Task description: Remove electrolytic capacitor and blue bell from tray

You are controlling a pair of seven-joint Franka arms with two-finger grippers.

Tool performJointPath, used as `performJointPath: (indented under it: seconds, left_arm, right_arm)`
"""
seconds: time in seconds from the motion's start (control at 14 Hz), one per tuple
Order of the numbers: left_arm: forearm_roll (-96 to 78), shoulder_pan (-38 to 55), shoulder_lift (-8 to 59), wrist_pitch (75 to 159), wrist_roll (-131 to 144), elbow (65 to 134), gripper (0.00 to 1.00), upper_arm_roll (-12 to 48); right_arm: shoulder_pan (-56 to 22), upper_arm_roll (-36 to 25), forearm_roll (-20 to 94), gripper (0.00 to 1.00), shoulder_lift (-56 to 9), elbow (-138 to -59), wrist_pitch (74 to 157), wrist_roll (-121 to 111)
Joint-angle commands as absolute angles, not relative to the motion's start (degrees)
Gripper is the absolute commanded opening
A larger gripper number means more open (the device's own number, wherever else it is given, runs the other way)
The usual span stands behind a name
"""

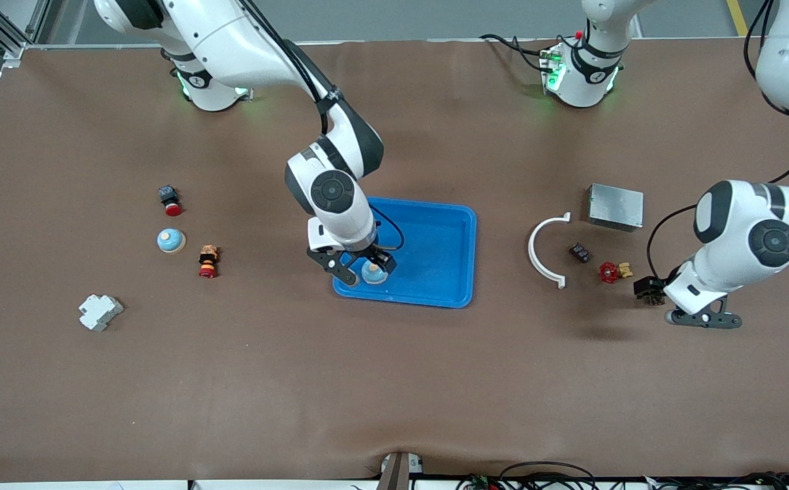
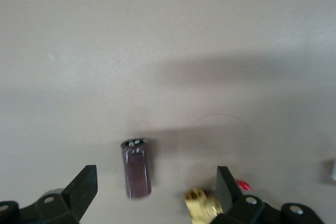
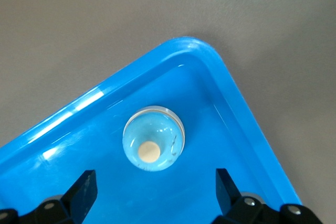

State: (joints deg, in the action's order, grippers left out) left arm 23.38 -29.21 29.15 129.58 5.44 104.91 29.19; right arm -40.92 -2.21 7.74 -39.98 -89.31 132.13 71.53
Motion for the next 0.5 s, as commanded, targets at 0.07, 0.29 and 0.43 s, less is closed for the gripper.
performJointPath:
  seconds: [0.07, 0.29, 0.43]
  left_arm:
    - [21.8, -29.44, 25.05, 112.29, 5.1, 95.75, 1.0, 34.44]
    - [21.8, -29.44, 25.05, 101.02, 4.66, 87.56, 1.0, 36.47]
    - [21.53, -29.44, 23.83, 94.08, 5.62, 83.6, 1.0, 38.31]
  right_arm:
    - [-42.45, -3.16, 6.51, 1.0, -43.32, -87.19, 134.12, 75.13]
    - [-42.89, -3.16, 5.28, 1.0, -45.7, -84.64, 134.03, 77.25]
    - [-42.89, -3.16, 5.01, 1.0, -46.67, -84.11, 134.03, 77.26]
